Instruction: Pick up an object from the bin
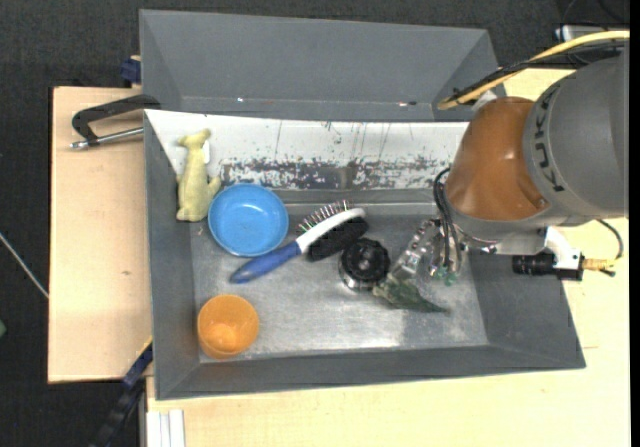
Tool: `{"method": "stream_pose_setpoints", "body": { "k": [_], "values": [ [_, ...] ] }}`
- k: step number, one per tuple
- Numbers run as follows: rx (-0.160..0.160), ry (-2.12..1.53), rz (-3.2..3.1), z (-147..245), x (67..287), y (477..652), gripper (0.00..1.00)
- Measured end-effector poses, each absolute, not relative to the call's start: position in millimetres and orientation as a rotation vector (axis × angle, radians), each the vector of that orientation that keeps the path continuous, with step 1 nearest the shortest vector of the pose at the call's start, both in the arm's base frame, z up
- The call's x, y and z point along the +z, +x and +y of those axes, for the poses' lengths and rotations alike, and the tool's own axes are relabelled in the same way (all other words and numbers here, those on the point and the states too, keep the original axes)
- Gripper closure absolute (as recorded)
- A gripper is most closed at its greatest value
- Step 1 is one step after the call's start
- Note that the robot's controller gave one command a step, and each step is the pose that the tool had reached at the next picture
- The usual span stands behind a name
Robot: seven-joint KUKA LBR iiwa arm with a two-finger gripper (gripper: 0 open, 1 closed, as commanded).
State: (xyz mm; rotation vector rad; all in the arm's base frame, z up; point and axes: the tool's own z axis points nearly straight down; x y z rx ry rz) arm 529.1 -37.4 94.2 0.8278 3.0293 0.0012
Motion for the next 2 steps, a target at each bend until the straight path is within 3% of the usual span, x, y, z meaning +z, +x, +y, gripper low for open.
{"method": "stream_pose_setpoints", "body": {
  "k": [1, 2],
  "values": [
    [0.004, 0.823, 3.024, -37, 135, 530.8, 1.00],
    [0.005, 0.818, 3.021, -36, 205, 533.5, 1.00]
  ]
}}
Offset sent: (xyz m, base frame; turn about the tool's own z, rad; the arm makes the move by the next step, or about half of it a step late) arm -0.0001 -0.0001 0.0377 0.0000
